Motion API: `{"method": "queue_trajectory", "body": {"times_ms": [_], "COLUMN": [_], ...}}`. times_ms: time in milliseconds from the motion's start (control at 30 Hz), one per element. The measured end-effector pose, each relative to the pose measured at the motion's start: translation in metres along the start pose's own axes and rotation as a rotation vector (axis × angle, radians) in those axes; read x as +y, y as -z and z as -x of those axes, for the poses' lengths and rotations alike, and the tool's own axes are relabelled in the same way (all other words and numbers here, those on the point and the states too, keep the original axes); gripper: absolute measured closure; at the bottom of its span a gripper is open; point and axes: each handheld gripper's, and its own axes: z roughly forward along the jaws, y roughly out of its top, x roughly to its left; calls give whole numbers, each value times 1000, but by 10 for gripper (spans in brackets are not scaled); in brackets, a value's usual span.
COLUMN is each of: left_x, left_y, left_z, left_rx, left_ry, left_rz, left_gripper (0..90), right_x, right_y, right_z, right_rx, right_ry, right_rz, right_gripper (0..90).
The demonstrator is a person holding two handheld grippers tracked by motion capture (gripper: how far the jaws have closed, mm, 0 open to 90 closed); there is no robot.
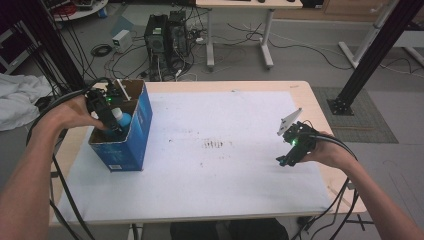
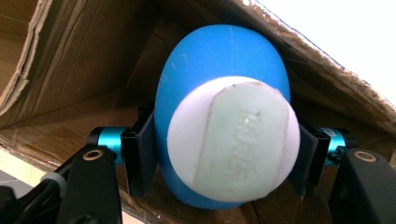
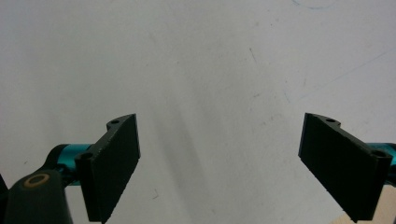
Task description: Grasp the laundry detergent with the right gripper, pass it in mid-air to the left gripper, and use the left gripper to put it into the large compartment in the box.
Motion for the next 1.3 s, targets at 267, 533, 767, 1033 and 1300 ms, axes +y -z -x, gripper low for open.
{"method": "queue_trajectory", "body": {"times_ms": [267,533,767,1033,1300], "left_x": [1,0,1,0,-1], "left_y": [0,0,1,11,14], "left_z": [1,1,0,0,-1], "left_rx": [-6,-12,-6,8,19], "left_ry": [0,7,12,20,19], "left_rz": [-6,-3,-8,3,-9], "left_gripper": [348,339,305,304,268], "right_x": [1,0,0,0,0], "right_y": [-1,-2,-2,-2,-1], "right_z": [-1,-2,-1,-2,-2], "right_rx": [0,-3,-6,-4,-10], "right_ry": [-6,-6,6,-4,-4], "right_rz": [-1,0,-3,-1,-5], "right_gripper": [118,118,118,118,118]}}
